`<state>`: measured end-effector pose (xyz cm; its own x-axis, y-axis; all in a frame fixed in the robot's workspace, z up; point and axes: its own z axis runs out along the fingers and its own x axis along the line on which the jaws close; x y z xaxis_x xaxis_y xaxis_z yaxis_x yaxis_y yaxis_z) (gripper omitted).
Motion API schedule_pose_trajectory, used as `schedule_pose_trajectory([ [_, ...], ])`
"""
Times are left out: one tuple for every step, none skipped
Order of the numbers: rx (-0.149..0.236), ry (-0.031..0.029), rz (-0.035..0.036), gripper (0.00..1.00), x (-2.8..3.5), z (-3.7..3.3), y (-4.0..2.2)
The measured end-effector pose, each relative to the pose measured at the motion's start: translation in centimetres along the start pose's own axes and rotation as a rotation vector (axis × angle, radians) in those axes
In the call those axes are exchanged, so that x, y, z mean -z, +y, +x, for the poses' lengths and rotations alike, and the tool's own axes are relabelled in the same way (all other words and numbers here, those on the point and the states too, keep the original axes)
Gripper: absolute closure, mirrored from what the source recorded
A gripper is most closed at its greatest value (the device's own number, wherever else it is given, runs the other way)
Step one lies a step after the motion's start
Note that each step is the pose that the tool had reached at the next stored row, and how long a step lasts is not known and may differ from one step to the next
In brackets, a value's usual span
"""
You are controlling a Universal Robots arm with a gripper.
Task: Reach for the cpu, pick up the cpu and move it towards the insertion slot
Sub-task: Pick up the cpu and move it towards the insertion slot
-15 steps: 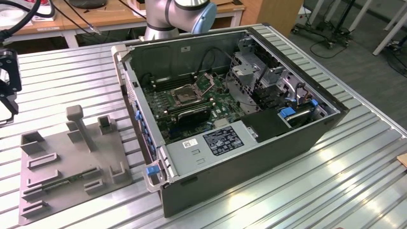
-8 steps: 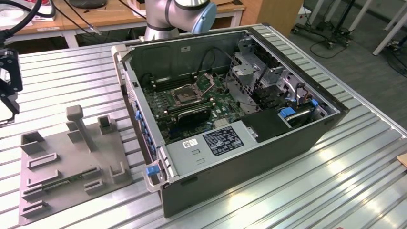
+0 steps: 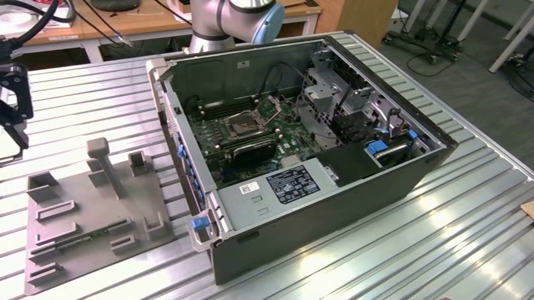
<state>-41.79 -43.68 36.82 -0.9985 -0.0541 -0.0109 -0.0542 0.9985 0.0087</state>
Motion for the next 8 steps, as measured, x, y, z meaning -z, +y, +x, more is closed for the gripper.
schedule_pose_trajectory([
  [0.000,0.0000,0.0000,0.46,0.00,-0.05,0.00],
  [0.000,0.0000,0.0001,0.46,0.00,-0.09,0.00],
  [0.000,0.0000,0.0000,0.46,0.00,-0.14,-0.01],
  [0.000,0.0001,0.0001,0.46,0.00,-0.19,-0.01],
  [0.000,0.0000,0.0001,0.46,0.00,-0.23,-0.01],
  [0.000,0.0000,0.0000,0.46,0.00,-0.27,-0.01],
  [0.000,0.0000,0.0000,0.46,-0.01,-0.30,-0.02],
  [0.000,0.0000,0.0000,0.46,-0.01,-0.32,-0.02],
])
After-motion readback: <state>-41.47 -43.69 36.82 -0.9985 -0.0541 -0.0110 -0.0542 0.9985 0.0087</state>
